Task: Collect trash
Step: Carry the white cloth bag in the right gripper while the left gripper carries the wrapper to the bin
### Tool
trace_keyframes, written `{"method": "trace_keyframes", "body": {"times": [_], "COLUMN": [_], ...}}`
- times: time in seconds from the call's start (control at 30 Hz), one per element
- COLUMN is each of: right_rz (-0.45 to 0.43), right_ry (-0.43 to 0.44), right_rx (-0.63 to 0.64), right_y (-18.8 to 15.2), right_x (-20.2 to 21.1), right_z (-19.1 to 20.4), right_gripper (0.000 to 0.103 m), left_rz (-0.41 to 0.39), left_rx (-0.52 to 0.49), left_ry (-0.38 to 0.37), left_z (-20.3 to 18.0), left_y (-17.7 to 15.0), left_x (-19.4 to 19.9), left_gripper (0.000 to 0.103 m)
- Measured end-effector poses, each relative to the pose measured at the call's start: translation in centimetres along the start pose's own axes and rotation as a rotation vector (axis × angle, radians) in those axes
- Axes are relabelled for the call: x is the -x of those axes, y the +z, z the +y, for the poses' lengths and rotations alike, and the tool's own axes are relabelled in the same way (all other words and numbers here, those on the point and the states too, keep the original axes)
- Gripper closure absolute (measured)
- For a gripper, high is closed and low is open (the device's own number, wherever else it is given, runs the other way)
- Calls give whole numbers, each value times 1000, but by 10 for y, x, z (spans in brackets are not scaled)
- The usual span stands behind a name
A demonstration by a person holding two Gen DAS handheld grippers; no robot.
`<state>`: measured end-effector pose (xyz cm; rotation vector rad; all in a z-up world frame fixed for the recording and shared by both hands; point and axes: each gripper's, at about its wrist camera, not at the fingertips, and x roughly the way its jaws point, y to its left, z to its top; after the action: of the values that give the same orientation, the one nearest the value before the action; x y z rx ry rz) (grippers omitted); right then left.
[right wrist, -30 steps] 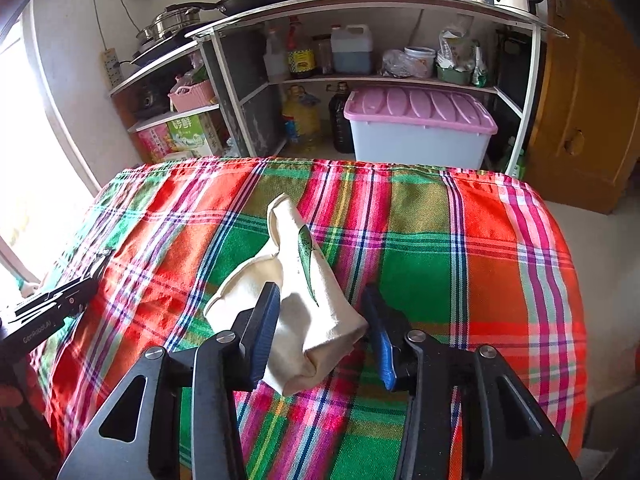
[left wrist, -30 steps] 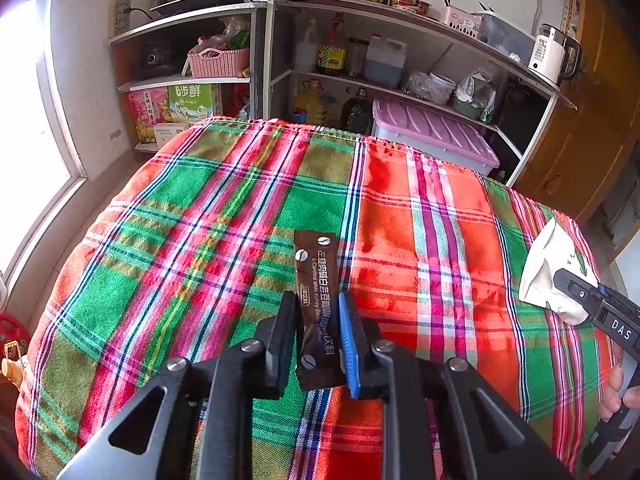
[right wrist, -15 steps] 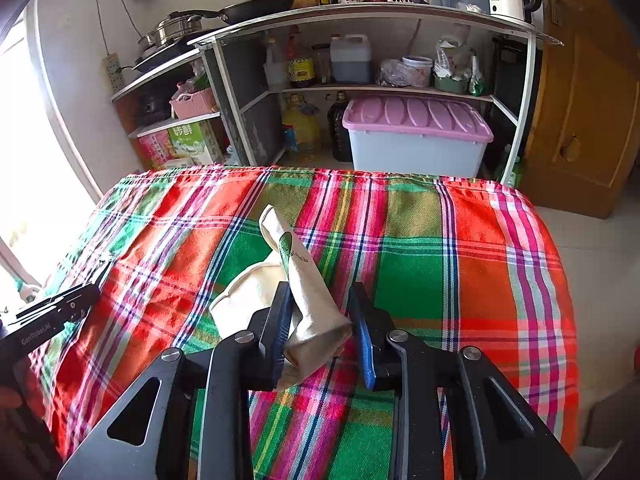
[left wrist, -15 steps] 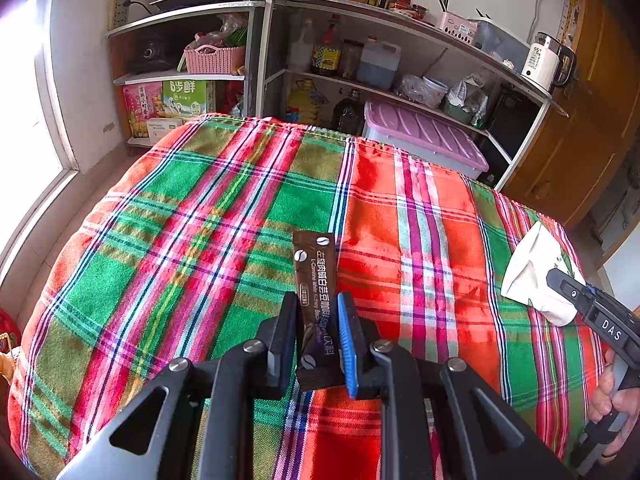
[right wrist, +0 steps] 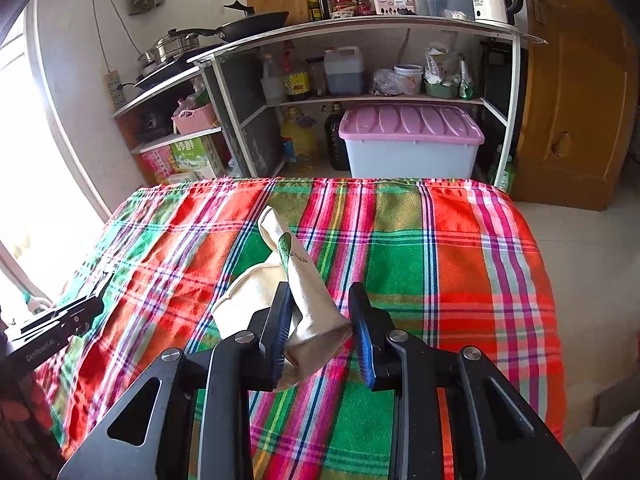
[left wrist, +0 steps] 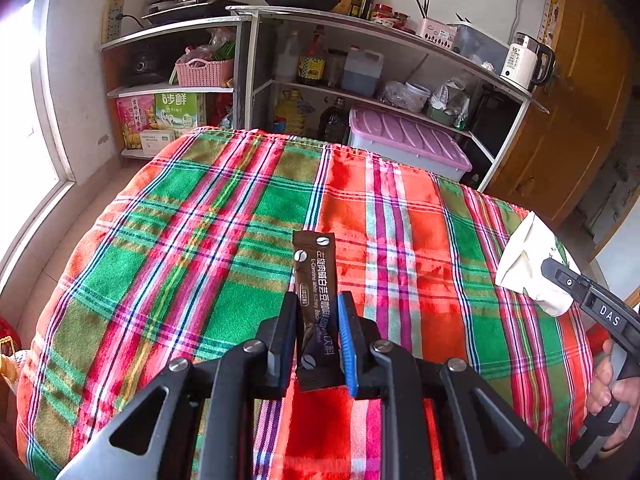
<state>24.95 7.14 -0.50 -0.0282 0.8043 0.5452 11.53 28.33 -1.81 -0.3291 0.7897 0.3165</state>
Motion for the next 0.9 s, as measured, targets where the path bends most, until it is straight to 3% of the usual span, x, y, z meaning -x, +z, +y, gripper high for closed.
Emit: {"method": "trace_keyframes", "body": {"times": [0.47, 0.9], "right_rz": [-75, -143], "right_ry": [-24, -118], "right_rx": [-81, -172], "right_y": [-37, -77], "right_x": [75, 147], "right_z": [-25, -69], "right_gripper": [73, 73], "left_rz": [-41, -53], "left_rx": [-96, -256], "left_ry": [-111, -255], "left_z": [-53, -142], "left_y": [-20, -49], "left_x": [44, 77], "left_gripper": [82, 82]}}
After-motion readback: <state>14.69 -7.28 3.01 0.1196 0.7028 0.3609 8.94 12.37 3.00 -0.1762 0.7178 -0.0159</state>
